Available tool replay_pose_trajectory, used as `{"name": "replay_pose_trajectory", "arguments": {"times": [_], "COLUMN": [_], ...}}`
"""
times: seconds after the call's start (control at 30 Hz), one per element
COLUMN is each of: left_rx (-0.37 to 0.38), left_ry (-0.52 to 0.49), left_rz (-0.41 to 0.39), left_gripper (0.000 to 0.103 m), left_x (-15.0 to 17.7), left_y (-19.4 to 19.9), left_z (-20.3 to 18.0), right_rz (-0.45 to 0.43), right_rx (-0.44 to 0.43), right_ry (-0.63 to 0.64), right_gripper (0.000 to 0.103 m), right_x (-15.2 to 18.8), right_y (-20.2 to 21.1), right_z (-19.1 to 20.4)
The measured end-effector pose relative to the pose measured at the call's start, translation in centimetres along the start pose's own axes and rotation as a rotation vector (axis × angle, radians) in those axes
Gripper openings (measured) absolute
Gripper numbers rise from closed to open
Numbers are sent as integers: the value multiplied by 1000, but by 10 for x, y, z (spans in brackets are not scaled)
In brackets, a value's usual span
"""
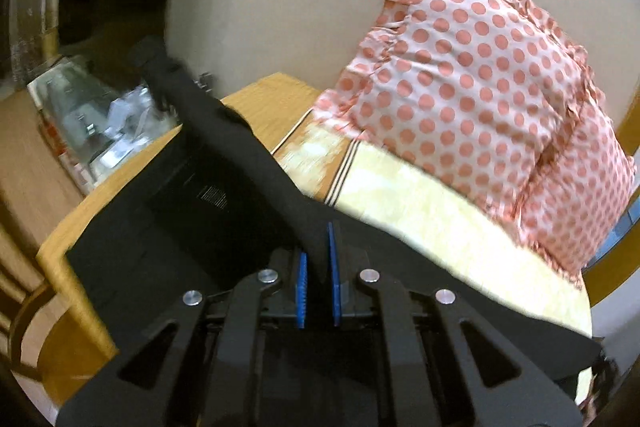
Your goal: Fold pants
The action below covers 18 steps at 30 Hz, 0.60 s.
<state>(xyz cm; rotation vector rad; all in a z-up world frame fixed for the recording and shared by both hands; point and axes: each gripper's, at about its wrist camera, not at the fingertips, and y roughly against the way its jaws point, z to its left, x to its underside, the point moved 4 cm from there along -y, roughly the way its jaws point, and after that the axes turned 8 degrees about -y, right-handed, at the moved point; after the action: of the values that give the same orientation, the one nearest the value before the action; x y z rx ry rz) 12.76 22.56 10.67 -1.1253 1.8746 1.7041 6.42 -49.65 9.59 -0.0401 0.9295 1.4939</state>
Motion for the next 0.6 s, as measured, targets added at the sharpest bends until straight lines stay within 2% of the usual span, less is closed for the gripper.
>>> {"name": "replay_pose_trajectory", "arguments": {"times": [0.13,0.27,0.37,0.6], "left_rx": [-32,-23,-26,-17], "left_ry": [64,148,153,123], "left_rz": [32,76,76,36], "left_gripper": [9,8,8,8], "left_x": [71,115,126,119], "left_y": [16,5,0,8], "left_z": [38,63,65,63], "right_rz": [15,41,72,115], "right_rx": [24,57,76,92], "right_ry": [-15,-29,-66,-138], "right_gripper": [3,3,3,3], "right_x": [5,14,20,33], "right_y": [13,18,17,22], "right_z": [-15,-32,-48,-71]}}
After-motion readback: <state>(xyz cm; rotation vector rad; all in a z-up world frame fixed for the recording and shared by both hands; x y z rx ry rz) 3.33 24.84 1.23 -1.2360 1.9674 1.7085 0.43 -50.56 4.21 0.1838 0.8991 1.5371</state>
